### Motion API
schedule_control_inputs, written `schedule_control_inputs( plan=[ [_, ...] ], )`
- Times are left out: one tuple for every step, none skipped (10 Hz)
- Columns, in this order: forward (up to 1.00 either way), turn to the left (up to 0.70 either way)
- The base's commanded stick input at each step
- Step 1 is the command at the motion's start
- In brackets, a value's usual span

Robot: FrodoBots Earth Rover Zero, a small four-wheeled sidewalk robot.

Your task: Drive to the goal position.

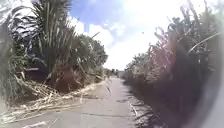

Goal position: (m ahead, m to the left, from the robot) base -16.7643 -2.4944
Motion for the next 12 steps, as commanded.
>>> schedule_control_inputs(
  plan=[
    [0.00, 0.00],
    [0.00, 0.00],
    [0.00, 0.00],
    [0.00, 0.00],
    [0.05, 0.00],
    [0.11, 0.00],
    [0.15, 0.00],
    [0.13, 0.00],
    [0.11, 0.00],
    [0.09, 0.00],
    [0.07, 0.00],
    [0.05, 0.00]
  ],
)
